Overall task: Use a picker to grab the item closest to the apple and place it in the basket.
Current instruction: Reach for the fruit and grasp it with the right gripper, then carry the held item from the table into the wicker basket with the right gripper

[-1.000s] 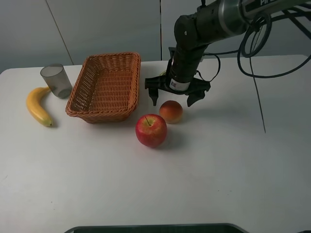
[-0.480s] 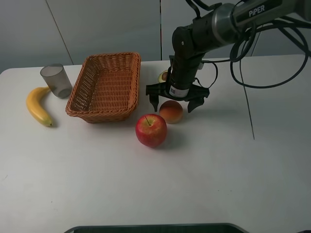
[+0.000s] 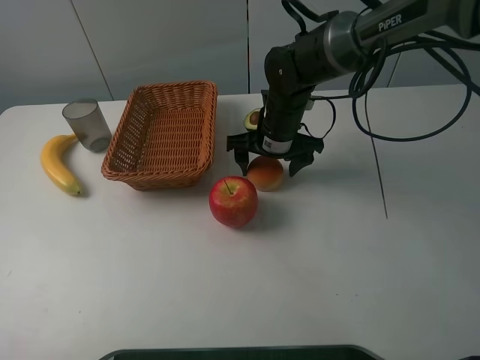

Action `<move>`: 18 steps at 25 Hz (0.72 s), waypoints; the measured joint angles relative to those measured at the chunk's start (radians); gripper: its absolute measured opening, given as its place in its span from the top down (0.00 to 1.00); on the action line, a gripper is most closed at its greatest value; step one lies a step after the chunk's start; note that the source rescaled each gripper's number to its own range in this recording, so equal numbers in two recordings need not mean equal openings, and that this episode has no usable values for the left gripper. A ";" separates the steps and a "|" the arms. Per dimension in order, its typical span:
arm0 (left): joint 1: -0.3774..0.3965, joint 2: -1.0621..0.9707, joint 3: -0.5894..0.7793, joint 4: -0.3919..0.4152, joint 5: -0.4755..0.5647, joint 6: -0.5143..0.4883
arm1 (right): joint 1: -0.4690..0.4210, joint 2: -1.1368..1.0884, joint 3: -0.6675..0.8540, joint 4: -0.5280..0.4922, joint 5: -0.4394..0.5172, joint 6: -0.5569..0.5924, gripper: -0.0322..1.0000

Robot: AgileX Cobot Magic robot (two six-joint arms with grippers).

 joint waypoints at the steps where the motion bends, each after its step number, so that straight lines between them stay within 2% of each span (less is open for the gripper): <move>1: 0.000 0.000 0.000 0.000 0.000 0.000 | 0.000 0.000 0.000 -0.001 0.000 0.000 0.94; 2: 0.000 0.000 0.000 0.000 0.000 0.000 | 0.000 0.000 0.000 -0.001 0.000 0.000 0.97; 18: 0.000 0.000 0.000 0.000 0.000 0.000 | 0.000 0.002 0.000 -0.001 0.000 -0.027 0.97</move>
